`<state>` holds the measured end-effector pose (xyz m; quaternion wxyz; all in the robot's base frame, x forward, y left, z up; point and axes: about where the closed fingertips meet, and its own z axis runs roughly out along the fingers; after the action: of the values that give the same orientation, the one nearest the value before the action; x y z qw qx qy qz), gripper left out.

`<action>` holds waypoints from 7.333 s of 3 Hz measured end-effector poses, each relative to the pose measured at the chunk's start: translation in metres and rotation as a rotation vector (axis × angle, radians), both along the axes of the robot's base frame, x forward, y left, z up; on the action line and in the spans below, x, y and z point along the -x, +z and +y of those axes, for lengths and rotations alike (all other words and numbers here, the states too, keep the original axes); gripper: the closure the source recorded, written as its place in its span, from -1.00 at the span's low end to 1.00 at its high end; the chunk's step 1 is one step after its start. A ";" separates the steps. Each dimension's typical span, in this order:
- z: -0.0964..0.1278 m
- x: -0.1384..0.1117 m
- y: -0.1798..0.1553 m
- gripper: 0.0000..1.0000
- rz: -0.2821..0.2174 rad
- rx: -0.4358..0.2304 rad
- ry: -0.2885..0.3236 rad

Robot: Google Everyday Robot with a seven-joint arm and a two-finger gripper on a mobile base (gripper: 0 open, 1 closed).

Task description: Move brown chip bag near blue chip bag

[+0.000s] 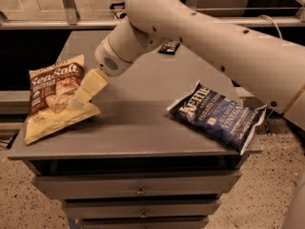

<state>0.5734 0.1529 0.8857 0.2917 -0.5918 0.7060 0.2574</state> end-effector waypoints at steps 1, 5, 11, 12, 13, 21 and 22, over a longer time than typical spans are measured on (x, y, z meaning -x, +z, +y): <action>0.013 0.005 -0.013 -1.00 0.043 -0.004 -0.012; 0.003 -0.008 0.003 0.86 0.004 -0.007 -0.053; -0.269 -0.060 0.090 1.00 -0.312 0.644 -0.016; -0.280 -0.055 0.080 1.00 -0.335 0.699 0.038; -0.304 -0.056 0.076 1.00 -0.359 0.780 0.077; -0.386 -0.039 0.015 -1.00 -0.340 0.744 0.330; -0.399 -0.041 0.027 -1.00 -0.352 0.759 0.258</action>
Offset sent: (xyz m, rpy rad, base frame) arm -0.0144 0.0347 -0.0271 0.0319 0.0945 -0.0068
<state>0.6148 -0.2460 0.9125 0.1349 -0.7754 0.6102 -0.0907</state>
